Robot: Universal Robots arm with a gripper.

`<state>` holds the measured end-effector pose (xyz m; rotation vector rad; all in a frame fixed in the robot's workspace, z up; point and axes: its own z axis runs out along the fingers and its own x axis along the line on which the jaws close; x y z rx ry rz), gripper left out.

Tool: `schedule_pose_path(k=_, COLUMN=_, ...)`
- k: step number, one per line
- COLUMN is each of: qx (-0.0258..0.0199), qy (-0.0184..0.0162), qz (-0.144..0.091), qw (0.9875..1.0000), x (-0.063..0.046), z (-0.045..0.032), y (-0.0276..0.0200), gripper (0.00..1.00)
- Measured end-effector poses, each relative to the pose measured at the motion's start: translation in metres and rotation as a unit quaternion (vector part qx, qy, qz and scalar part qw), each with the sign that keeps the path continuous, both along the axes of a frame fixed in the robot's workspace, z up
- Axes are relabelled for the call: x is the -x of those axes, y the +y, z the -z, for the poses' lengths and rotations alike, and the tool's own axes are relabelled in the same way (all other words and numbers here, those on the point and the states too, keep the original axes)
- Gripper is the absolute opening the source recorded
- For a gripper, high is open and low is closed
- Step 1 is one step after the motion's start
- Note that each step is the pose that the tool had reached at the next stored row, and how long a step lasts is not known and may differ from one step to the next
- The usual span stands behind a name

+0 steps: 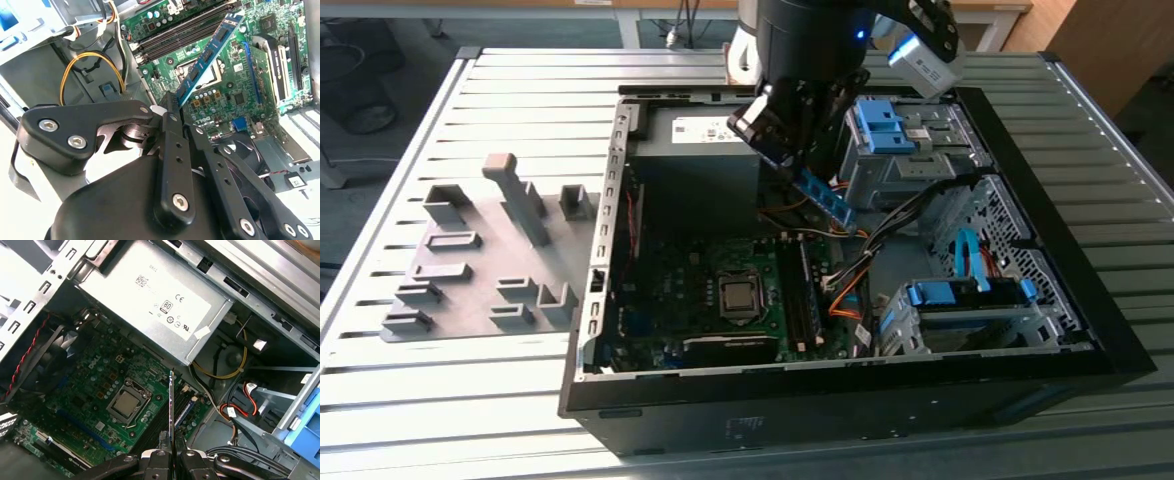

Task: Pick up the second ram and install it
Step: 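Insert the second ram into the second slot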

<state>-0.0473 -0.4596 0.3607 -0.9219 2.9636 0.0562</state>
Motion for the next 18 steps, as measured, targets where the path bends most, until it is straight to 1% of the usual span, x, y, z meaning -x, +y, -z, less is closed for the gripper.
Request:
schedule_pose_path(k=3, qx=0.0001, qy=0.0000, qz=0.005, qw=1.0000, x=0.0000, z=0.0000, y=0.0000, gripper=0.14)
schedule_pose_path(k=8, qx=0.0002, qy=0.0000, qz=0.031, qw=0.9995, x=0.0000, z=0.0000, y=0.0000, gripper=0.14)
schedule_pose_path(k=12, qx=0.0002, qy=0.0000, qz=0.053, qw=0.9986, x=0.0000, z=0.0001, y=0.0000, gripper=0.14)
schedule_pose_path(k=18, qx=0.0003, qy=0.0000, qz=0.080, qw=0.9968, x=0.0000, z=0.0002, y=0.0000, gripper=0.14)
